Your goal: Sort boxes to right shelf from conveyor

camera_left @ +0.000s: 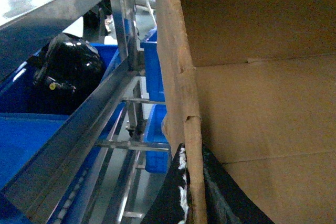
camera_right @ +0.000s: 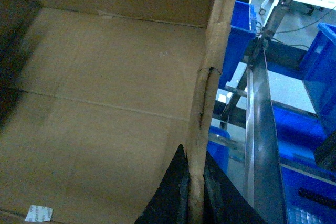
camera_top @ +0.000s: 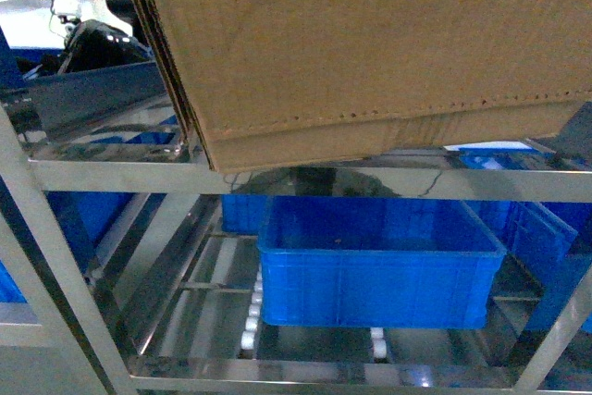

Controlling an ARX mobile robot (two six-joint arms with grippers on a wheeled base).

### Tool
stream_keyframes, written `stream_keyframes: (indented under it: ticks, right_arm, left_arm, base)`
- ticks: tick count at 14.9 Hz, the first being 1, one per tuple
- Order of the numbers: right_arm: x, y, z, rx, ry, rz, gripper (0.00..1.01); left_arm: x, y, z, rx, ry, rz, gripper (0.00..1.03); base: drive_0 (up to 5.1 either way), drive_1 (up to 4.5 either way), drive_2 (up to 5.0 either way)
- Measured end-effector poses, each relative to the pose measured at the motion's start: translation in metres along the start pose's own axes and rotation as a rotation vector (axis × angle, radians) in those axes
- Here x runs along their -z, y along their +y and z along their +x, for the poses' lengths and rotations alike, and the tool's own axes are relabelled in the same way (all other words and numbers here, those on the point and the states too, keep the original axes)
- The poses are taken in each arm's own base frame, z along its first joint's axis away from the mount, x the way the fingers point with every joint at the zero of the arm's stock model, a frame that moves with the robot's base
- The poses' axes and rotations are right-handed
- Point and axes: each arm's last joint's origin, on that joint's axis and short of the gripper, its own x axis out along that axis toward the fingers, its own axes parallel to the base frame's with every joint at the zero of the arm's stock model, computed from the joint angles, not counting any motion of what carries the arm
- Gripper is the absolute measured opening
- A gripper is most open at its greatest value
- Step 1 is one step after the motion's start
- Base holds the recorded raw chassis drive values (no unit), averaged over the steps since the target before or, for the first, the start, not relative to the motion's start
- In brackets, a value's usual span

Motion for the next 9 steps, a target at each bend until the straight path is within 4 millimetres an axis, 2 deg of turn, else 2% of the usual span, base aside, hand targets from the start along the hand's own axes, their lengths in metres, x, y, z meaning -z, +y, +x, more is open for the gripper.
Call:
stream_keyframes:
  ticks: [2,4,6,9]
  right_arm:
    - [-0.009,-0.006,0.012,-0.016,0.042,0.036,0.02]
    - [-0.016,-0.004,0.019,-0.038,0.08,0.065,0.02]
    - [-0.018,-0.002,0.031,-0.053,0.118,0.08,0.02]
    - [-0.016,0.0,0.054,-0.063,0.177,0.097,0.02]
  left_arm:
    - [-0.003,0.001,0.014,0.006,0.057,-0.035,0.02]
    - [-0.003,0.003,0.026,0.006,0.113,-0.038,0.02]
    - [-0.004,0.006,0.039,0.005,0.145,-0.047,0.02]
    - [0.005,0.003,0.061,-0.022,0.194,-0.031,0.02]
  base:
    - [0.0,0.0,0.0]
    - [0.0,0.0,0.0]
    - [0.0,0.0,0.0]
    - [0.0,0.0,0.0]
